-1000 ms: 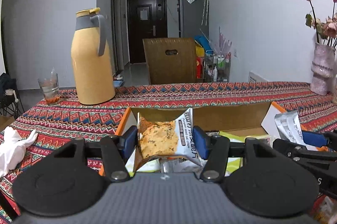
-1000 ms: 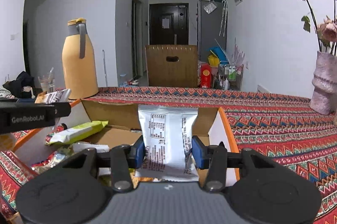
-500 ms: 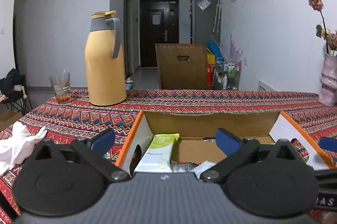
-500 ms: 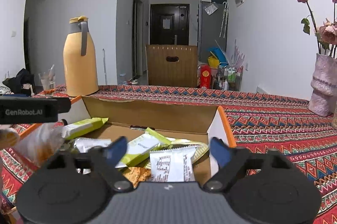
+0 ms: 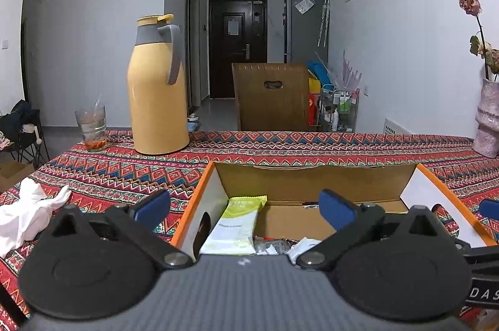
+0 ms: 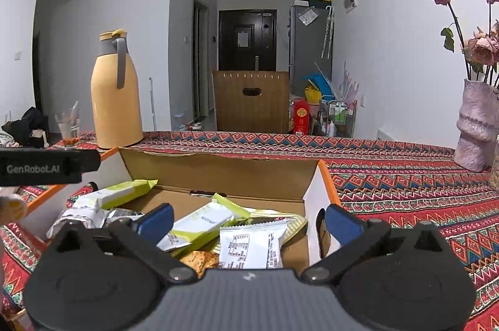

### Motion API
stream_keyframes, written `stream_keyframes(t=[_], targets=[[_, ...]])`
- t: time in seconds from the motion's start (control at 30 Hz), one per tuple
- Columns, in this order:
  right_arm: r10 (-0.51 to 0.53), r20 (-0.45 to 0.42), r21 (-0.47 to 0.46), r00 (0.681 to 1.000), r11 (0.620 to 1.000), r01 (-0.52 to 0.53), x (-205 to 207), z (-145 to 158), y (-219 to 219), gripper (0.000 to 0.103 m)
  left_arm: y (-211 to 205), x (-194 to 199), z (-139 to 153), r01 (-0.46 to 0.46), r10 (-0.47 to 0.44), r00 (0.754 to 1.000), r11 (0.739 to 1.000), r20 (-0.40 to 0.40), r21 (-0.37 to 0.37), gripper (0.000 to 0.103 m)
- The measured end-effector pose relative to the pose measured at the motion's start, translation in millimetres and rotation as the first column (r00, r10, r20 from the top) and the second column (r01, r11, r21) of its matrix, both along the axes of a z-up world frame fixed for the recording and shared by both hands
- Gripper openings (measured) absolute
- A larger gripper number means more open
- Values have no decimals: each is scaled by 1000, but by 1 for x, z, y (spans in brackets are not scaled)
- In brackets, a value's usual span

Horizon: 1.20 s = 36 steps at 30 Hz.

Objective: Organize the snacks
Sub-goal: 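Withdraw both open tools from the box toward the snack pile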

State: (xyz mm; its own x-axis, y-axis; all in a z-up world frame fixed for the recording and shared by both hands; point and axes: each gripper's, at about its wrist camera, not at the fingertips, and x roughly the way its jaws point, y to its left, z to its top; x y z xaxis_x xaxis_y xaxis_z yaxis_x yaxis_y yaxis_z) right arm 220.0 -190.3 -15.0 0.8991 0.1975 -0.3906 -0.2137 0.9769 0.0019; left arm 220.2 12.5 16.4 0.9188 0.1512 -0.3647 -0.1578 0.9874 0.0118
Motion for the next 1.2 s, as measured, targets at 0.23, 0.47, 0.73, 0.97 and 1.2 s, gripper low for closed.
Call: stream_keyframes(t=[0.23, 0.47, 0.73, 0.97, 1.2], targets=[[-15, 20, -2, 1000, 1000, 15, -2, 6, -1, 103, -2, 0, 3, 1, -1, 1000, 1000, -3, 7, 103], [-23, 45, 3, 999, 1000, 23, -14, 23, -5, 103, 0, -19, 25, -1, 1, 1000, 1000, 30, 0, 103], [-18, 64, -7, 998, 1000, 18, -45, 35, -10, 103, 6, -57, 35, 11, -11, 999, 1000, 32, 11, 103], [-14, 52, -26, 999, 1000, 16, -76, 34, -16, 103, 16, -89, 26, 21, -21, 1000, 1000, -2, 15, 103], [-20, 7, -26, 1000, 999, 20, -104, 18, -25, 103, 28, -117, 2, 33, -32, 998, 999, -57, 20, 103]])
